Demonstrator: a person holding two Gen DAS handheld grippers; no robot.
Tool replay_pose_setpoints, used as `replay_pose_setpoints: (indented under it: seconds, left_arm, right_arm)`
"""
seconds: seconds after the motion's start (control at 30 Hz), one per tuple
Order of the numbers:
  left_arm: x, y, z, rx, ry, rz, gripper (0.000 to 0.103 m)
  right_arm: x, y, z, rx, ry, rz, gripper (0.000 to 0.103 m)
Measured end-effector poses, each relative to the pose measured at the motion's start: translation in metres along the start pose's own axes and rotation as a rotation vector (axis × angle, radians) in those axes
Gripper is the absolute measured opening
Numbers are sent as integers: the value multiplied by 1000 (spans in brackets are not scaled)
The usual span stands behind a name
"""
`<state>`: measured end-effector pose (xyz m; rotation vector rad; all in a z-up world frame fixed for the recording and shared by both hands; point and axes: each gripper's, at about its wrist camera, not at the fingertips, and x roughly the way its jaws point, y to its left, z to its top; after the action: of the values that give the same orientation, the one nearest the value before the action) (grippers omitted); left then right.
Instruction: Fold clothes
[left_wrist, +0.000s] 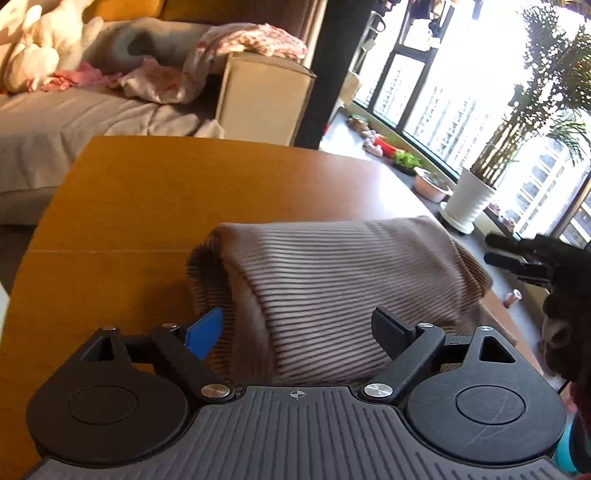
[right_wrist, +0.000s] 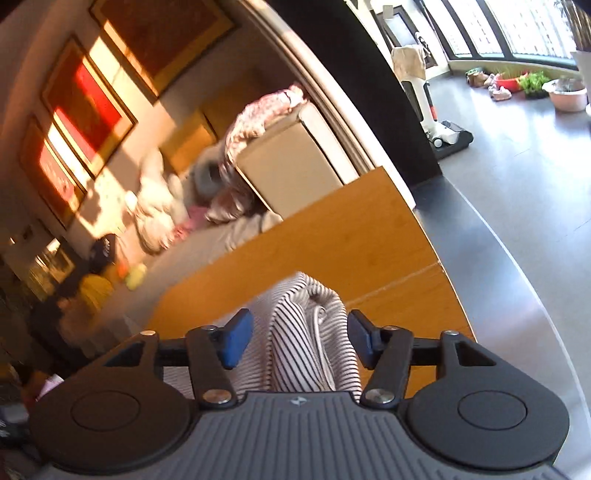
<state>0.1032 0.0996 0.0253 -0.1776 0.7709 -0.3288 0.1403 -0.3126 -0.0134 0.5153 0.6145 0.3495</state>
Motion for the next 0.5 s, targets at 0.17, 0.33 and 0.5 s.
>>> replay_pose_setpoints:
  seconds: [0.17, 0.33, 0.5]
  left_arm:
    - [27, -6, -3, -7, 32, 31, 92]
    - [29, -10, -4, 9, 14, 68, 51]
    - [-11, -16, 1, 1, -28, 41, 27]
  right_arm:
    - [17, 7, -21, -94, 51, -14, 62]
    - [28, 34, -34, -272, 71, -44, 30]
    - [-14, 55, -22, -336, 13, 3, 20]
